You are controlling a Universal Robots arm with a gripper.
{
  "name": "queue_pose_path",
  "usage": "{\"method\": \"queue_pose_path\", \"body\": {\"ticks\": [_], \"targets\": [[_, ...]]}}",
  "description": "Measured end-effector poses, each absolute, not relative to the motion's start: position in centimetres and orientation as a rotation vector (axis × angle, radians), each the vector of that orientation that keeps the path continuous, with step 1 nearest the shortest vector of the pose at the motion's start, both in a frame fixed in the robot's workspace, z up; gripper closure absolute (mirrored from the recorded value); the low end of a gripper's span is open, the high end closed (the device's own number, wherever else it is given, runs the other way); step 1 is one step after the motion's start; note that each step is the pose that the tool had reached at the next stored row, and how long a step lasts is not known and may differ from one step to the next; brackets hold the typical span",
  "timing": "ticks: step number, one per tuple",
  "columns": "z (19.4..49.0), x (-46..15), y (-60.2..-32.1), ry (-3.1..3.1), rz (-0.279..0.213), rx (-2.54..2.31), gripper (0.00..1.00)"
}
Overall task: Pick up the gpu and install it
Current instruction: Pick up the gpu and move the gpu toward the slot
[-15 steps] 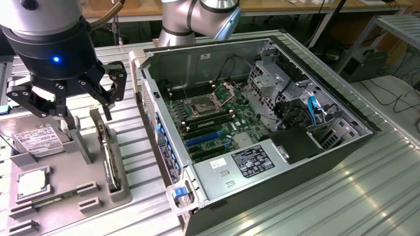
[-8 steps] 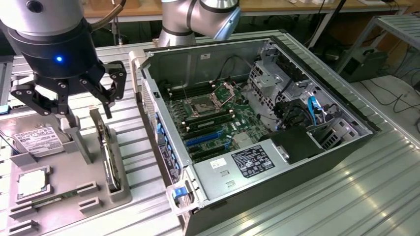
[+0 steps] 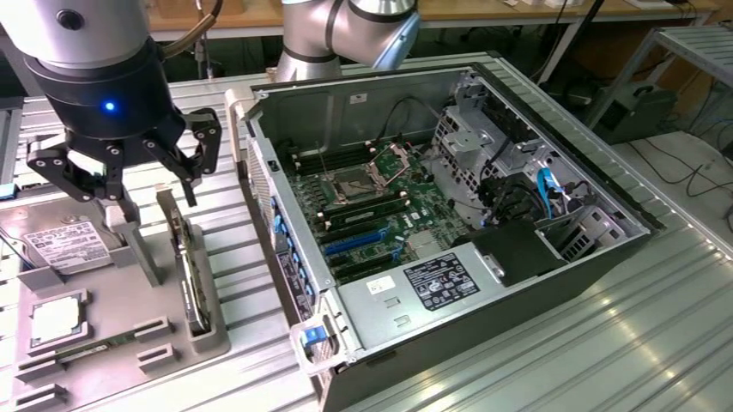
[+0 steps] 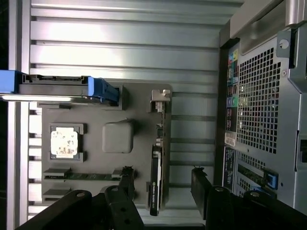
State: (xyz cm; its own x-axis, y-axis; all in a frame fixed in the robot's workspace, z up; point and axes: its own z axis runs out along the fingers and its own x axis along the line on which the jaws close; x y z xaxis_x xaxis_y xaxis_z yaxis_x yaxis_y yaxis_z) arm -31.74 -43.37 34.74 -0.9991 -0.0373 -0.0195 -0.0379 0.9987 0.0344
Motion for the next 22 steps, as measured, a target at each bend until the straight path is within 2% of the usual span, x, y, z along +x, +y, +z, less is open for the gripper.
{"method": "queue_pose_path", "body": {"ticks": [12, 22], "targets": [[33.8, -31.8, -43.4, 3.122, 0.054, -0.063, 0.4], [32.6, -31.7, -45.2, 3.122, 0.054, -0.077, 0.4]]}}
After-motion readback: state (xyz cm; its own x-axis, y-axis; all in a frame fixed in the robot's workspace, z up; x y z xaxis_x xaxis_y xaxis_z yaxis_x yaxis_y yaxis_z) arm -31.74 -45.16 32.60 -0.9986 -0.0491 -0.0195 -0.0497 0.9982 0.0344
